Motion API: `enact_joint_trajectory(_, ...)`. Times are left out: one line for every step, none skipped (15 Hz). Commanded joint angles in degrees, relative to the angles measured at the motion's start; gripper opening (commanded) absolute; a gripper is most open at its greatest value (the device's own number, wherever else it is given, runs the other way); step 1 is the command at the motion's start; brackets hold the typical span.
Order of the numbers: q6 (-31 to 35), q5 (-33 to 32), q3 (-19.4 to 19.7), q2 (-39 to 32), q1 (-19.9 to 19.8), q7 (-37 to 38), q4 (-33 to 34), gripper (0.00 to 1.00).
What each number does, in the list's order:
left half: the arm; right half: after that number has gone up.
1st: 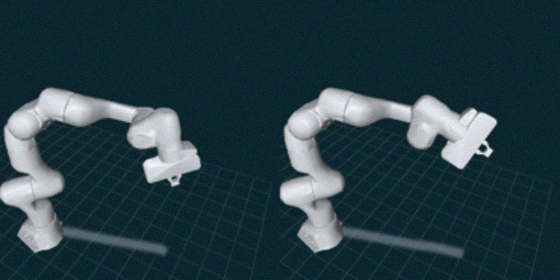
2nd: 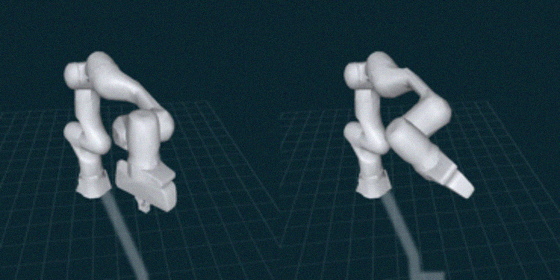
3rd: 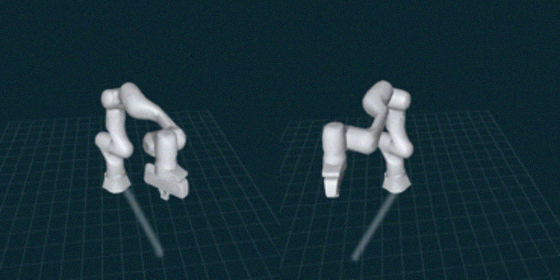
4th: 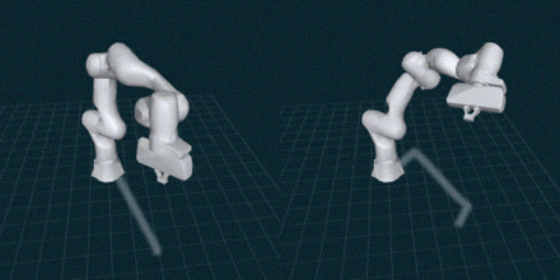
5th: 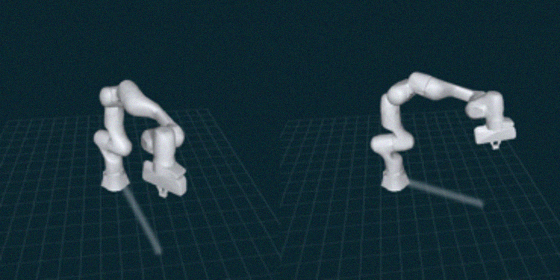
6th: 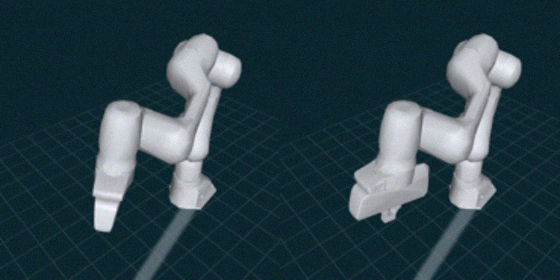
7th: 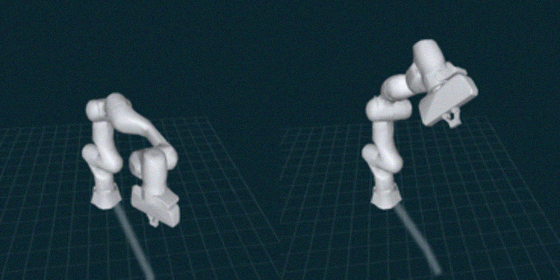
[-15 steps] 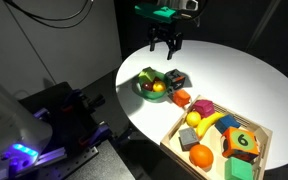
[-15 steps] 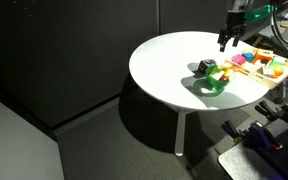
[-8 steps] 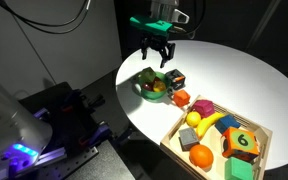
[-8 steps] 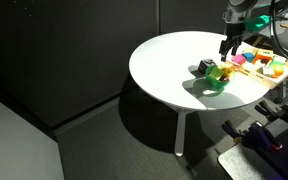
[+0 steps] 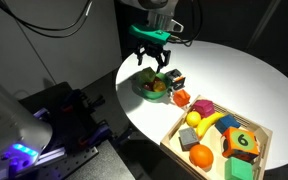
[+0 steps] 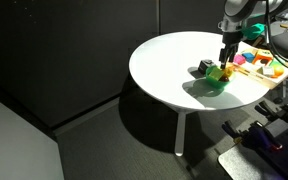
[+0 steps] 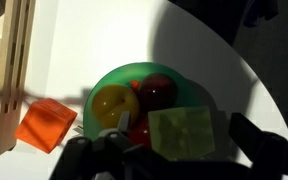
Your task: Remove the yellow block from the green bowl and put it on the table
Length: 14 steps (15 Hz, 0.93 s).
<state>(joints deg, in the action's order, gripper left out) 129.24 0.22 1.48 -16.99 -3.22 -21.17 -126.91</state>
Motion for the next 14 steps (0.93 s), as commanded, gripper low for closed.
enact_joint_trajectory(1.2, -0.3, -1.4, -1.6, -1.1, -3.5, 0.6, 1.00)
enact_joint_trajectory(1.9, -0.4, -1.6, -1.9, -1.1, -4.3, 0.5, 1.00)
enact_joint_trajectory(2.3, -0.5, -1.9, -2.3, -1.0, -4.8, 0.5, 1.00)
enact_joint_trajectory(2.8, -0.7, -2.1, -2.7, -1.0, -5.4, 0.5, 1.00)
enact_joint_trajectory(3.3, -0.8, -2.4, -3.0, -0.9, -6.1, 0.5, 1.00)
enact_joint_trajectory(3.9, -0.9, -2.7, -3.3, -0.9, -6.6, 0.4, 1.00)
enact_joint_trajectory(4.4, -1.0, -3.0, -3.5, -0.9, -7.1, 0.4, 1.00)
enact_joint_trajectory(5.1, -1.1, -3.3, -3.8, -0.8, -7.5, 0.3, 1.00)
enact_joint_trajectory(5.8, -1.2, -3.6, -4.0, -0.8, -7.8, 0.3, 1.00)
enact_joint_trajectory(6.7, -1.3, -3.7, -4.4, -0.7, -7.8, 0.4, 1.00)
enact_joint_trajectory(7.0, -1.5, -3.9, -4.7, -0.7, -7.7, 0.6, 1.00)
enact_joint_trajectory(7.7, -1.8, -3.9, -5.0, -0.7, -7.4, 0.7, 1.00)
enact_joint_trajectory(8.3, -2.2, -3.8, -5.2, -0.7, -7.1, 0.8, 0.93)
enact_joint_trajectory(8.8, -2.6, -3.8, -5.3, -0.7, -7.1, 0.9, 0.75)
